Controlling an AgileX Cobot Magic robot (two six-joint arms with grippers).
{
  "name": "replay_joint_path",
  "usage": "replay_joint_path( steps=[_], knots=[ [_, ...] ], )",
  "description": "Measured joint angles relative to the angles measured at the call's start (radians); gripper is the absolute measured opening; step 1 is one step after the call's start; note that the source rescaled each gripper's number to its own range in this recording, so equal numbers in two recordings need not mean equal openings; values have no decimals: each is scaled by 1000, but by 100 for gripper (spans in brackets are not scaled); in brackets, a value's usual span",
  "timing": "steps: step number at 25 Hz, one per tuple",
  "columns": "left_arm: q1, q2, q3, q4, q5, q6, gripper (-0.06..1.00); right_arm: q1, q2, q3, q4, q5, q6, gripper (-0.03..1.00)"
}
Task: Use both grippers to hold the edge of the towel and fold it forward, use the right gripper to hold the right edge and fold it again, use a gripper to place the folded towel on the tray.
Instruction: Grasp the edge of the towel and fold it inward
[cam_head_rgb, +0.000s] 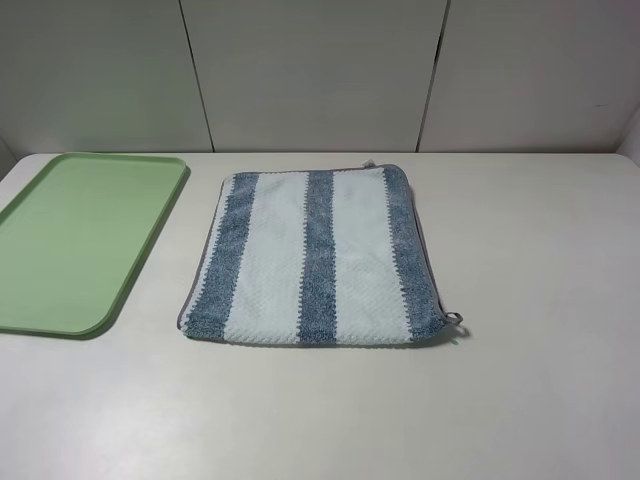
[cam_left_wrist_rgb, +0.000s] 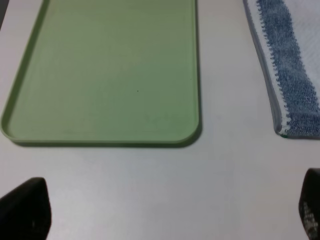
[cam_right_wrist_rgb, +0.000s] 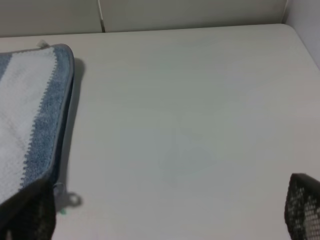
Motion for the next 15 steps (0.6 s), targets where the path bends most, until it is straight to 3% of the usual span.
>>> replay_joint_path(
  steps=[15],
  knots=[
    [0, 0, 0, 0, 0, 0, 100, 0, 0, 0, 0, 0, 0, 100]
  ],
)
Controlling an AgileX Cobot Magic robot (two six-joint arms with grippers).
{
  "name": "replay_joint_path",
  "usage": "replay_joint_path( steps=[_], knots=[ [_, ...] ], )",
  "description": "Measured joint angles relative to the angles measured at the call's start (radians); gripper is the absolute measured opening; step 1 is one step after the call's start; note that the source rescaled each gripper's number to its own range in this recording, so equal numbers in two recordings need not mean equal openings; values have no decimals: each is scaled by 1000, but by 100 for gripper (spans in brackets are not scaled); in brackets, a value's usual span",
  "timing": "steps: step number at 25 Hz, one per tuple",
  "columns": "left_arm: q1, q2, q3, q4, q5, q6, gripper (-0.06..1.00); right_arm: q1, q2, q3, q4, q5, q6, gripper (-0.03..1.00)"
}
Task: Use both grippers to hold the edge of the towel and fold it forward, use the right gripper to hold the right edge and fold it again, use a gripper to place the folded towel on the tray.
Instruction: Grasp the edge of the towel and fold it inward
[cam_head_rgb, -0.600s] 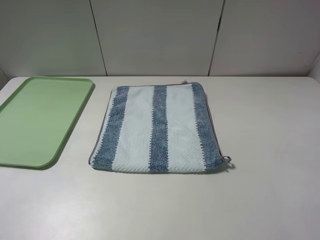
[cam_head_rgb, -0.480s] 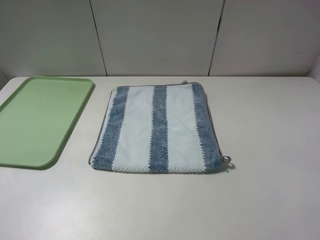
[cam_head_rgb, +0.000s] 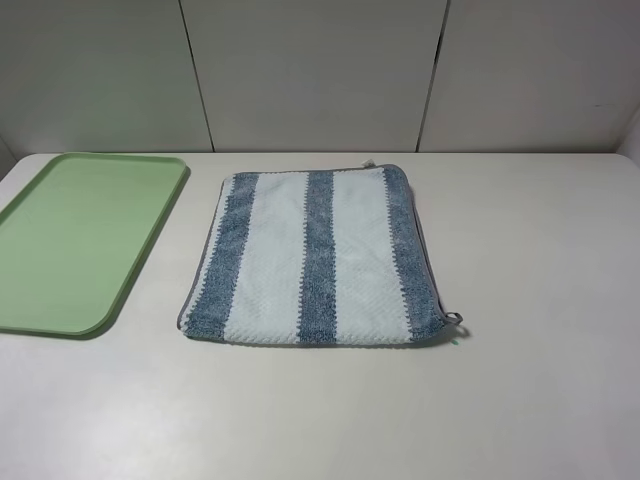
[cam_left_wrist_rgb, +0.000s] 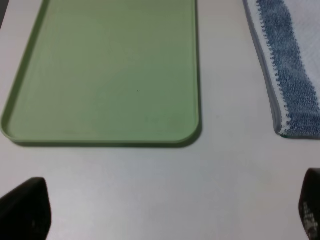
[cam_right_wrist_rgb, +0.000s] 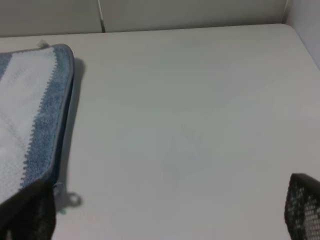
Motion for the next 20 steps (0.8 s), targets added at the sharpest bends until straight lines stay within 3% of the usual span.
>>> replay_joint_path(
  steps=[20],
  knots=[
    [0, 0, 0, 0, 0, 0, 100, 0, 0, 0, 24, 0, 1, 100]
  ],
)
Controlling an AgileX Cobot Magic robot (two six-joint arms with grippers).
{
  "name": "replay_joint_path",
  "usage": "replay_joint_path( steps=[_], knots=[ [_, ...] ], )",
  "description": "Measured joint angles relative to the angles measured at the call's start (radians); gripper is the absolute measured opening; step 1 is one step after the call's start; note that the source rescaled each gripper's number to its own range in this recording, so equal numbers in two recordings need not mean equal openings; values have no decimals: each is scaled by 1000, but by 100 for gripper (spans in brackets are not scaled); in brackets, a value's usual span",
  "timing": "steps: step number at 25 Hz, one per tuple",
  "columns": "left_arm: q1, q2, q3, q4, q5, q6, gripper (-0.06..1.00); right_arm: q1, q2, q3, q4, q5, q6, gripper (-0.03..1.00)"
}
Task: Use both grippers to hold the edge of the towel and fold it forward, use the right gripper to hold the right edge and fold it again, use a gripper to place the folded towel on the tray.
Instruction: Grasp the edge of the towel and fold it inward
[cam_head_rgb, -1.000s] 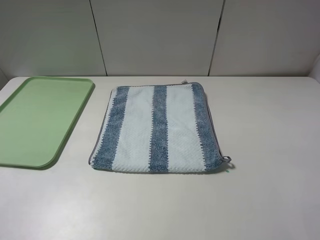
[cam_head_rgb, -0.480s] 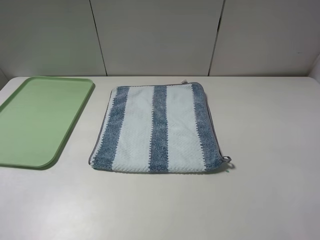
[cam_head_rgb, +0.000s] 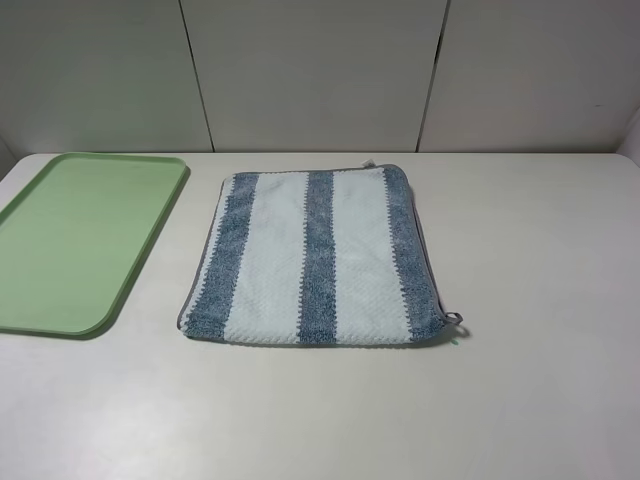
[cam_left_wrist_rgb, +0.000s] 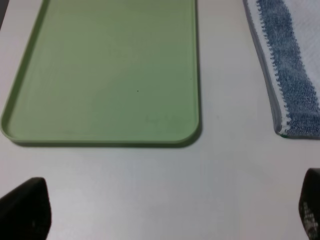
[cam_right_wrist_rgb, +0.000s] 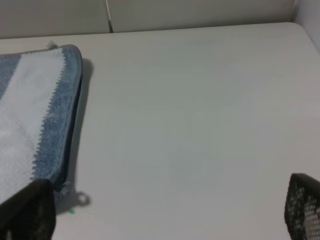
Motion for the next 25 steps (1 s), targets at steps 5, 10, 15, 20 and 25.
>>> replay_joint_path(
  steps=[5, 10, 15, 20, 25],
  knots=[
    [0, 0, 0, 0, 0, 0, 100, 0, 0, 0, -6, 0, -1, 100],
    [0, 0, 0, 0, 0, 0, 100, 0, 0, 0, -6, 0, -1, 100],
    [0, 0, -23, 0, 0, 4, 100, 0, 0, 0, -6, 2, -1, 100],
    [0, 15, -67, 0, 1, 5, 100, 0, 72, -43, -6, 26, -1, 100],
    [0, 128, -123, 1, -1, 11, 100, 0, 226, -109, -6, 30, -19, 100]
  ],
)
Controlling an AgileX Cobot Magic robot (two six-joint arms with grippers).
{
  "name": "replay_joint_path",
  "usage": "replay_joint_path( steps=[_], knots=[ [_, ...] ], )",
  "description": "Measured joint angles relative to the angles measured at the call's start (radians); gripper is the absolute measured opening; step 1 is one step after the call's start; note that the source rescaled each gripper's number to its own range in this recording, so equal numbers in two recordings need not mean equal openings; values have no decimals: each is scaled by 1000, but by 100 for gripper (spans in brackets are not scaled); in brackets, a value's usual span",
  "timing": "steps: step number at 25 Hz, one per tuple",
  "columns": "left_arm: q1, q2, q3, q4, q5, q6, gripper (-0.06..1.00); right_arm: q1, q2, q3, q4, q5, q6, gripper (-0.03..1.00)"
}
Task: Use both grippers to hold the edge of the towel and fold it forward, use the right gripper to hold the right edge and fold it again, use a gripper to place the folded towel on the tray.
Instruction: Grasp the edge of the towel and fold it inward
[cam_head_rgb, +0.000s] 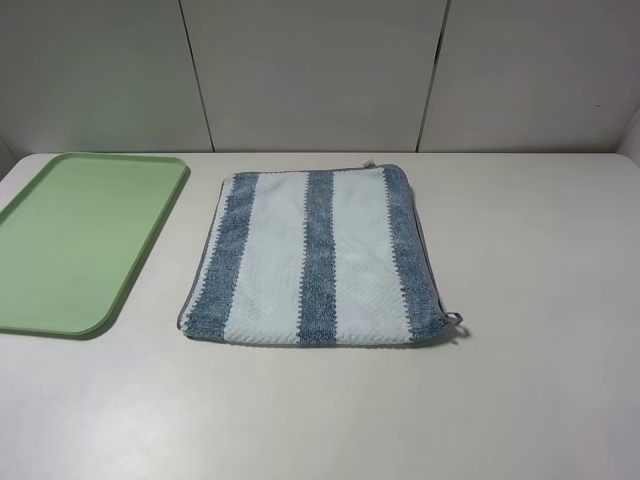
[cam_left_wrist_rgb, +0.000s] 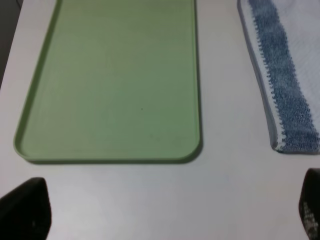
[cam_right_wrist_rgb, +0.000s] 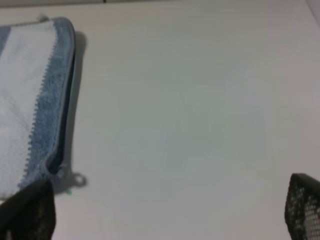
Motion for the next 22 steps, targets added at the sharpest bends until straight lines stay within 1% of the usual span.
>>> replay_joint_path(
  steps=[8, 11, 14, 16, 18, 22],
  knots=[
    [0, 263, -117, 0, -9, 109, 100, 0, 239, -119, 0, 1, -63, 100],
    [-19, 355, -147, 1, -40, 135, 100, 0, 319, -155, 0, -1, -98, 100],
    [-82, 429, -172, 10, -68, 155, 99, 0, 400, -185, 0, -4, -121, 100],
    [-148, 477, -180, 41, -79, 167, 99, 7, 452, -202, 0, -12, -134, 100],
    [-215, 526, -181, 98, -83, 171, 99, 36, 498, -218, 0, -19, -150, 100],
    [-365, 610, -181, 209, -83, 173, 98, 132, 597, -255, -25, -31, -163, 100]
  ],
)
